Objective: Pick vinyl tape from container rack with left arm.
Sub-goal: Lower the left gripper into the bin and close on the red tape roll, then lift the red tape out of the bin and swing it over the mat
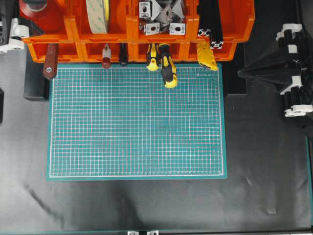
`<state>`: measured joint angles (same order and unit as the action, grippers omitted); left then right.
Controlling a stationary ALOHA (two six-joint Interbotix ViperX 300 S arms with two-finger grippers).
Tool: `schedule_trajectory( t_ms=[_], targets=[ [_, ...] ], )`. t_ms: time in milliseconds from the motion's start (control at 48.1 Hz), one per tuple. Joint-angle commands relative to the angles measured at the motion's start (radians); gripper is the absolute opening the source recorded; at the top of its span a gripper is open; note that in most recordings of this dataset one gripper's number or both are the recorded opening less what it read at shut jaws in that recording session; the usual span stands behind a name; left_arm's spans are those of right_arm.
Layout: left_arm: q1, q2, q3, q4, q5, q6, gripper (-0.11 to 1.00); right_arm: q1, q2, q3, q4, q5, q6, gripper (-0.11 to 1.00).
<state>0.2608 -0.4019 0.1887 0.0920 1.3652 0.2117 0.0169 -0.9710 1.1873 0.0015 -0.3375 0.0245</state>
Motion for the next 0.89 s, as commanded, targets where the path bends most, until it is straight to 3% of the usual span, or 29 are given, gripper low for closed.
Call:
schedule_trajectory(
  t_ms=[0,291,395,582,874],
  targets=[
    [0.005,-0.012,-0.003,0.003,-0.018,-0.002,0.71,0.002,0.005,-0.029,0.002,-0.017,-0.002,0.0],
    [0.014,-0.014,0.0,0.005,-0.048,0.0,0.64,0.002,0.002,-0.029,0.002,-0.017,-0.002,0.0],
    [0.015,-0.015,-0.005,0.003,-0.048,0.002,0.52,0.002,0.002,-0.029,0.002,-0.017,-0.003,0.0],
    [0.015,-0.02,-0.037,0.003,-0.041,0.003,0.19,0.003,0.003,-0.029,0.002,-0.017,-0.003,0.0],
    [0.003,-0.014,-0.27,-0.002,0.081,-0.017,0.19,0.002,-0.038,-0.034,0.002,-0.009,-0.002,0.0]
  ],
)
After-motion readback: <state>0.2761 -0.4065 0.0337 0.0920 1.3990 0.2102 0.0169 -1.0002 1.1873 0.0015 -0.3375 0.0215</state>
